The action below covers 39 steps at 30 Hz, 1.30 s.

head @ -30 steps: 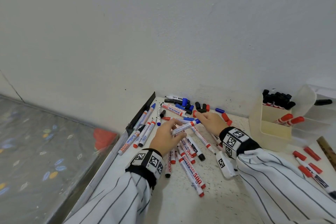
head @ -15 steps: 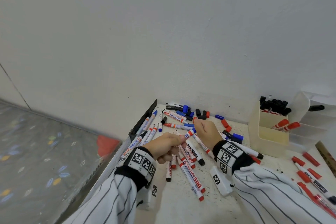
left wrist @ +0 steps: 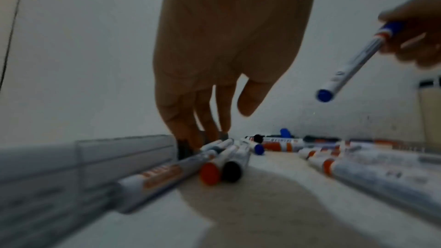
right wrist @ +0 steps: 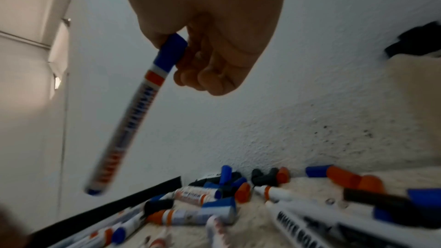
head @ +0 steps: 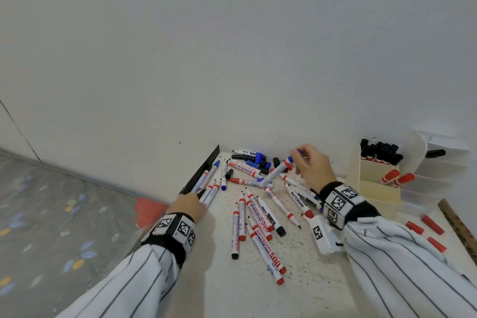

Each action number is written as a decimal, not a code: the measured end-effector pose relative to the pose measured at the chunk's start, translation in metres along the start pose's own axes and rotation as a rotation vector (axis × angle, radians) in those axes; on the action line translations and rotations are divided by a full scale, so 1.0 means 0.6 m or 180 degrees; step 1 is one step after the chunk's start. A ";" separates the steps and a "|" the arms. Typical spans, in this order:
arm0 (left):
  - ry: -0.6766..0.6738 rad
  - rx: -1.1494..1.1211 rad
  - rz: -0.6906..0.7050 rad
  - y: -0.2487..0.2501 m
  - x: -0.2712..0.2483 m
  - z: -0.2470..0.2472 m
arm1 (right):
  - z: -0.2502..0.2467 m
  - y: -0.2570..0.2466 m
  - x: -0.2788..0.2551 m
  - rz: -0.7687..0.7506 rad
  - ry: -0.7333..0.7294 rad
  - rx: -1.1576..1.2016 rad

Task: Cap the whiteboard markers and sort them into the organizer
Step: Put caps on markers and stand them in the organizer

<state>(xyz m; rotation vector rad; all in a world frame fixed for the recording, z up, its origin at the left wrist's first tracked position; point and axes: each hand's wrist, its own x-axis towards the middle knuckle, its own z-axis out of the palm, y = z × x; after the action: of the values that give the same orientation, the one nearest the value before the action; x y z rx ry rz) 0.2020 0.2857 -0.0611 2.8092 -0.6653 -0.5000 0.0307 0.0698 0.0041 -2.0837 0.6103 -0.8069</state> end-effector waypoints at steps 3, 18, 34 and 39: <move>0.0031 0.0097 -0.0255 -0.008 0.001 0.011 | -0.053 0.017 0.013 0.0035 0.0559 0.0053; 0.0262 -0.0703 -0.0439 0.023 0.021 0.010 | -0.273 0.129 -0.046 0.0336 0.1758 -0.1080; -0.0133 -0.3022 -0.0522 0.050 0.004 0.035 | -0.243 0.154 -0.095 0.0529 0.0979 -0.1739; 0.0095 -0.2831 -0.0388 0.047 0.007 0.045 | -0.246 0.145 -0.089 0.0632 0.1491 -0.1482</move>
<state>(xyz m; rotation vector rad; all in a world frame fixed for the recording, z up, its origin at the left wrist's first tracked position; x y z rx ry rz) 0.1844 0.2554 -0.0791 2.0070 -0.1761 -0.5868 -0.1240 -0.0189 -0.0147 -2.1946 1.3454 -1.1267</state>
